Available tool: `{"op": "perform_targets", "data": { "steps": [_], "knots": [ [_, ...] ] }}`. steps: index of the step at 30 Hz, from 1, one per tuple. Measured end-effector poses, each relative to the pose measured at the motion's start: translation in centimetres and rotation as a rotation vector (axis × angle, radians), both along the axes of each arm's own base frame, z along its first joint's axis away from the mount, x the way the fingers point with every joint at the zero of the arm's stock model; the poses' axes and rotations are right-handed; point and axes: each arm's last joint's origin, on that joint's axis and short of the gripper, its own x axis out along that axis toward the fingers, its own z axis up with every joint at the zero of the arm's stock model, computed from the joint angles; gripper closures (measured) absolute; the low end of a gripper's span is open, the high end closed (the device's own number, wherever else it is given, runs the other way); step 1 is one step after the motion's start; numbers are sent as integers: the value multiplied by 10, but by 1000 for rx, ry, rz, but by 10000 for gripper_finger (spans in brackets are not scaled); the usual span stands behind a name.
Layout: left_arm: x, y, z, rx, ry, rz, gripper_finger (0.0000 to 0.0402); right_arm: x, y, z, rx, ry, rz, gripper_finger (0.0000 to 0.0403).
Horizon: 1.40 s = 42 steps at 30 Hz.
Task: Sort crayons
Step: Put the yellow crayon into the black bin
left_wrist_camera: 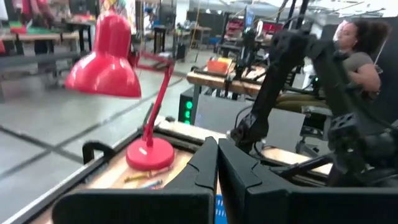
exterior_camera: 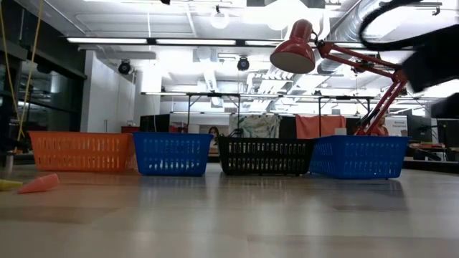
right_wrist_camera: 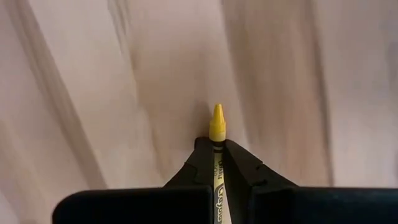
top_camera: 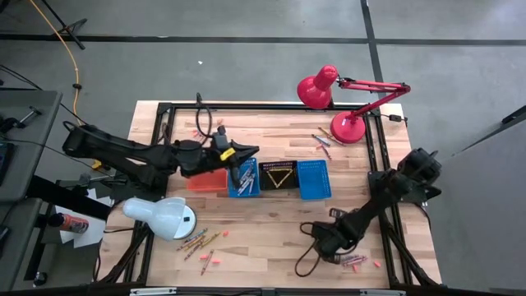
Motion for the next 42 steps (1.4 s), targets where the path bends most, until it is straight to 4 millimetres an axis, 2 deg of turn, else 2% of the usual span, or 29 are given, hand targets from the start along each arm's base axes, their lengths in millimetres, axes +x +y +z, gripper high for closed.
{"op": "perform_targets", "data": {
  "steps": [7,13,20,24,30,36,39,42],
  "knots": [
    [-26,2,24,40,-66,-10,400,28,-23,4,-33,-143,4,403],
    [-43,5,33,22,-79,-10,401,55,-43,9,-32,-306,13,403],
    [-47,7,35,3,-94,22,400,85,-61,21,22,-525,48,403],
    [-47,7,35,-20,-101,28,399,95,-68,42,85,-682,49,403],
    [-47,7,34,-17,-92,28,398,83,-87,94,26,-857,24,403],
    [-47,7,33,-16,-85,28,398,47,-113,152,-110,-993,-55,403],
    [-47,7,33,-15,-82,28,398,30,-123,172,-140,-1053,-67,403],
    [-47,7,32,-14,-75,28,398,22,-129,190,-157,-1147,-57,403]
  ]
}}
